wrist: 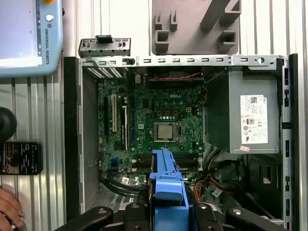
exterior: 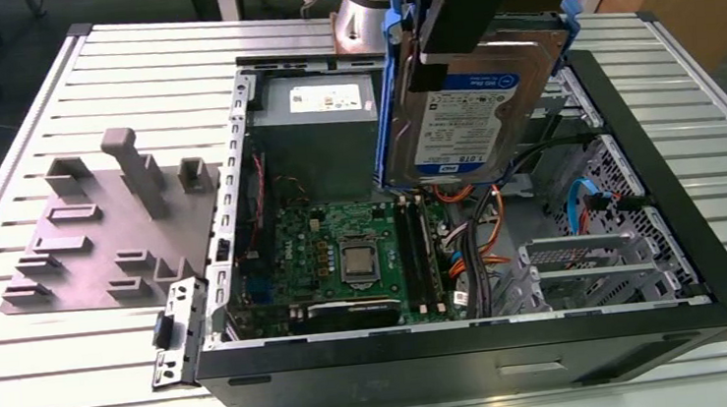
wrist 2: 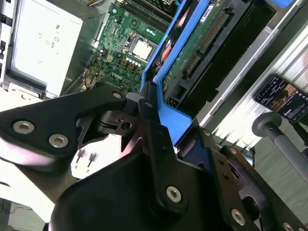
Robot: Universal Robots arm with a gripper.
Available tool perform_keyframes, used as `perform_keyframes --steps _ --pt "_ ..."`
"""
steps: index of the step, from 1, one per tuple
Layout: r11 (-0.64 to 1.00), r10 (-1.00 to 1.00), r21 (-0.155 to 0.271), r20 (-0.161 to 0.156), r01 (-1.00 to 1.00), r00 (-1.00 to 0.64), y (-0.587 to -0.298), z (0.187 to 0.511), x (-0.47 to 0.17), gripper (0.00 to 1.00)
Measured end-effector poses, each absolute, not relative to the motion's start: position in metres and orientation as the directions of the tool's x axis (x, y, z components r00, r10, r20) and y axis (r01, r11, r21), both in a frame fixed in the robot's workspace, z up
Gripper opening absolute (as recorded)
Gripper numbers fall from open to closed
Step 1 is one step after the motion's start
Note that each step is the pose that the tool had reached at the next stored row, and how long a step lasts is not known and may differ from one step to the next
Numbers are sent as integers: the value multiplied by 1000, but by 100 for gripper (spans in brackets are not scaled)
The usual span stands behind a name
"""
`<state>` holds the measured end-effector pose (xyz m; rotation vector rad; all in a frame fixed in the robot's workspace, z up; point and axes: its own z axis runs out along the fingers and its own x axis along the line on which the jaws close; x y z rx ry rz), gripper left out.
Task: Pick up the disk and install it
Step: 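Insert the disk into the insertion slot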
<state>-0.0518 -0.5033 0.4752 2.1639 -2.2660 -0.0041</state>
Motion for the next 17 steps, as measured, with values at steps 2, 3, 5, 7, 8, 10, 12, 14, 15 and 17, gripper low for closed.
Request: perform_keyframes --steps 2,3,5,7,8,10,12,14,15,17 --pt "46 -999 8 4 -999 -46 -503 475 -52 36" --pt "46 -999 8 4 -999 -46 -503 475 -52 36" --pt "46 -999 8 4 -999 -46 -503 475 -52 36" --pt "46 -999 8 4 -999 -46 -504 475 -52 36" --pt "46 -999 8 4 -999 -46 -504 475 -52 36" --pt "46 -999 8 4 -999 -46 -505 475 -52 36" --pt "46 -999 8 4 -999 -46 -509 475 -52 36" --pt "46 -999 8 4 -999 -46 -513 475 -52 36" --pt "46 -999 8 4 -999 -46 -516 475 -52 36" --pt "46 -999 8 4 -999 -46 -522 475 -52 36"
